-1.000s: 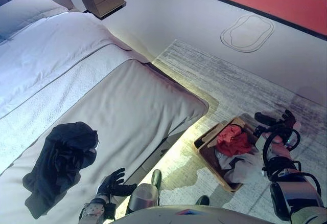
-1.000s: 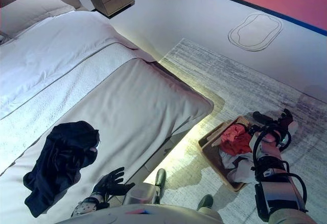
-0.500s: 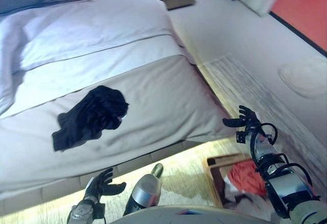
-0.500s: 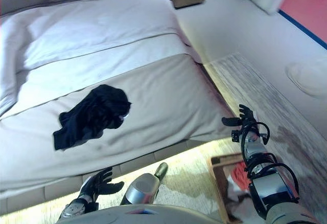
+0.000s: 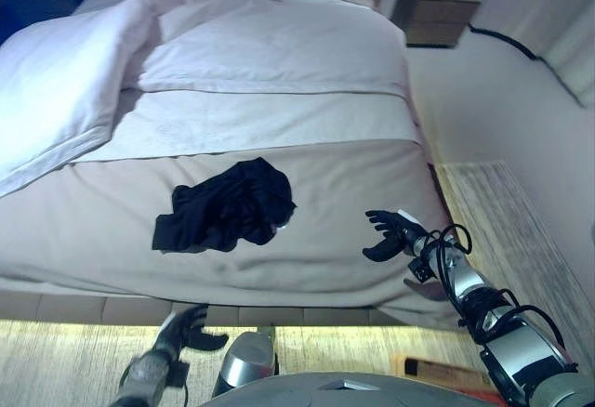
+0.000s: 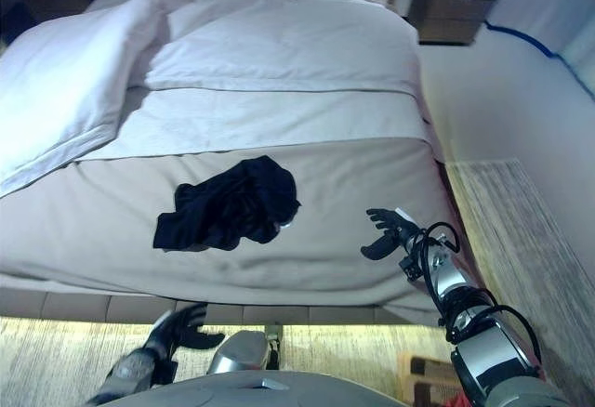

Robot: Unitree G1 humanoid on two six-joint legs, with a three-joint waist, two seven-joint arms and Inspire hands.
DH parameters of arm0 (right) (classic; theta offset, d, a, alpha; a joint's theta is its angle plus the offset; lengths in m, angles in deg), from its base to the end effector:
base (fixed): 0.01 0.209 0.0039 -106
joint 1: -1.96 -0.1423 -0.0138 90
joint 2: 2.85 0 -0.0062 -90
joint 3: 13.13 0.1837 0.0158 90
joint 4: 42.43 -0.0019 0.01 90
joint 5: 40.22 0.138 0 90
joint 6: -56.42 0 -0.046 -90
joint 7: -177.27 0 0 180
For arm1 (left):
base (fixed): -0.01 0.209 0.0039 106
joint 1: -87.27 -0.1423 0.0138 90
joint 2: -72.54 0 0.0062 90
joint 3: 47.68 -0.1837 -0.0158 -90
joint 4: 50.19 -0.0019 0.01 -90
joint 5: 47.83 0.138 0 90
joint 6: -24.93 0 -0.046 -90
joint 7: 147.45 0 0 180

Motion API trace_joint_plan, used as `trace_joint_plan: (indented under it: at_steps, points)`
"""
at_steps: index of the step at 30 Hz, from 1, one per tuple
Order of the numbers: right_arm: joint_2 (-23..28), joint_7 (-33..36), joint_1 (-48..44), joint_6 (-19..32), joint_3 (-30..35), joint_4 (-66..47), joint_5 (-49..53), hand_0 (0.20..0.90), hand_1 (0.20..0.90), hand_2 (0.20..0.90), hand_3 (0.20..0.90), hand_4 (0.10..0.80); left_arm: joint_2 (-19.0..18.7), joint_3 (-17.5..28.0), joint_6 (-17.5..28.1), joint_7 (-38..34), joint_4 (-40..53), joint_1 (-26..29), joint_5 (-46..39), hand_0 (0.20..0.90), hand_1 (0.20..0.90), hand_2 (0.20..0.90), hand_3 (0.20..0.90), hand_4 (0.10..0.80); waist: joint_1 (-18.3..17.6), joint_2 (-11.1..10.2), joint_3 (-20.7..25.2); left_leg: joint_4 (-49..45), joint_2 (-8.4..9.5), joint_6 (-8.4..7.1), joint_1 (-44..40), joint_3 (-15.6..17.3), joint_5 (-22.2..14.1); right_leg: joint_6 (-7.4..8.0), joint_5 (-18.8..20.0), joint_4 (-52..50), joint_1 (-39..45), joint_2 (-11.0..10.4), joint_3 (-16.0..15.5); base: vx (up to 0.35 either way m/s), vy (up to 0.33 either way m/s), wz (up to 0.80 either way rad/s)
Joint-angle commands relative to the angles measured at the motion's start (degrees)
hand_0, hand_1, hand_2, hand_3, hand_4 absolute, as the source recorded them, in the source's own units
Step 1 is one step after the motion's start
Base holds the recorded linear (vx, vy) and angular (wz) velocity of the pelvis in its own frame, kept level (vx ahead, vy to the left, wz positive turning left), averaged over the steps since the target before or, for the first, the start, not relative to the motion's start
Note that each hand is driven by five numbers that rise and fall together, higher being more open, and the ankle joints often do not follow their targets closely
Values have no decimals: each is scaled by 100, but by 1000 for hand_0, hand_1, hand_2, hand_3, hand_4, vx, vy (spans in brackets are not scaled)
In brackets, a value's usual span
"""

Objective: Pick up the clothes from the bed and place them into the basket

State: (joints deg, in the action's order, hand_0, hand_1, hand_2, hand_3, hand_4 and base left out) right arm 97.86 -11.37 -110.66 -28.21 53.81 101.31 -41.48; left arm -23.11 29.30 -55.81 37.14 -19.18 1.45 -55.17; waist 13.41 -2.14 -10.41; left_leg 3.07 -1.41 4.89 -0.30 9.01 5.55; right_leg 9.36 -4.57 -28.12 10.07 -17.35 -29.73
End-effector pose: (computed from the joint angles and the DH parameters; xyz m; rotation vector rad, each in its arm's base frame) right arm 0.2412 -0.2371 -0.0151 -0.6418 0.5631 0.3042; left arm 0.1355 0.2502 -0.0805 0.3154 0.8297 -0.0533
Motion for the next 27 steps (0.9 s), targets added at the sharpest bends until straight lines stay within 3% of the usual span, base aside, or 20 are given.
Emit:
trace_joint_plan:
  at_steps: [1, 4, 6, 9, 15, 20, 22, 27]
  points:
    - [316, 472, -648, 438, -26, -160, -102, 900, 900, 900, 900, 800, -134, -621, 108, 280, 15, 128, -28, 900, 900, 900, 900, 800, -41, -112, 321, 113, 51, -404, 26, -68, -418, -99, 640, 884, -1052, 389, 633, 0, -225, 128]
    - [259, 908, -1045, 574, -308, -150, -453, 900, 900, 900, 900, 800, -226, -771, 1, -22, -197, 300, -117, 900, 900, 900, 900, 800, -196, -306, 95, 136, 34, -501, 102, -335, -486, -38, 880, 1909, -1447, 674, 948, -22, -290, 105]
    - [200, 1133, -1290, 548, -431, -98, -518, 900, 900, 900, 900, 800, -296, -765, 66, -219, -342, 375, -154, 900, 900, 900, 900, 800, -159, -371, -40, 141, -27, -505, 310, -508, -400, -63, 736, 1894, -1565, 817, 1059, -78, -224, 105]
    - [114, 1350, -1609, 640, -498, 2, -656, 900, 900, 900, 900, 800, -296, -492, 199, -521, -448, 207, -235, 900, 900, 900, 900, 800, 101, -503, -158, 155, -41, -560, 501, -671, -230, -108, 627, 2281, -1228, 993, 928, 3, -160, 100]
    - [16, 1952, -2616, 717, -666, 266, -867, 900, 900, 900, 900, 800, -409, -286, 483, -536, -457, 63, -12, 900, 900, 900, 900, 800, 714, -613, -602, 5, -111, -696, 1083, -842, -46, -284, 388, 2402, -1094, 1183, 622, -10, -113, 22]
    - [37, 2421, -3347, 435, -852, 181, -958, 900, 900, 900, 900, 800, -571, -279, 569, -428, -364, 204, -106, 900, 900, 900, 900, 800, 1064, -549, -1046, -568, -73, -725, 1657, -1111, -122, -434, 271, 2009, -1399, 1136, 276, 9, -84, 34]
    - [94, 2538, -3638, 318, -958, 251, -991, 900, 900, 900, 900, 800, -570, -312, 593, -436, -250, 204, -153, 900, 900, 900, 900, 800, 1202, -493, -1243, -987, 15, -773, 1886, -1236, -360, -459, 99, 1730, -1495, 1058, 266, 136, -69, 30]
    - [146, 2707, -4094, -125, -1013, 607, -867, 900, 900, 900, 900, 800, -534, -286, 751, -427, 70, 128, -471, 900, 900, 900, 900, 800, 1404, -189, -1586, -1950, 273, -703, 2605, -1420, -563, -575, -107, 958, -1975, 824, 194, 93, 22, 27]
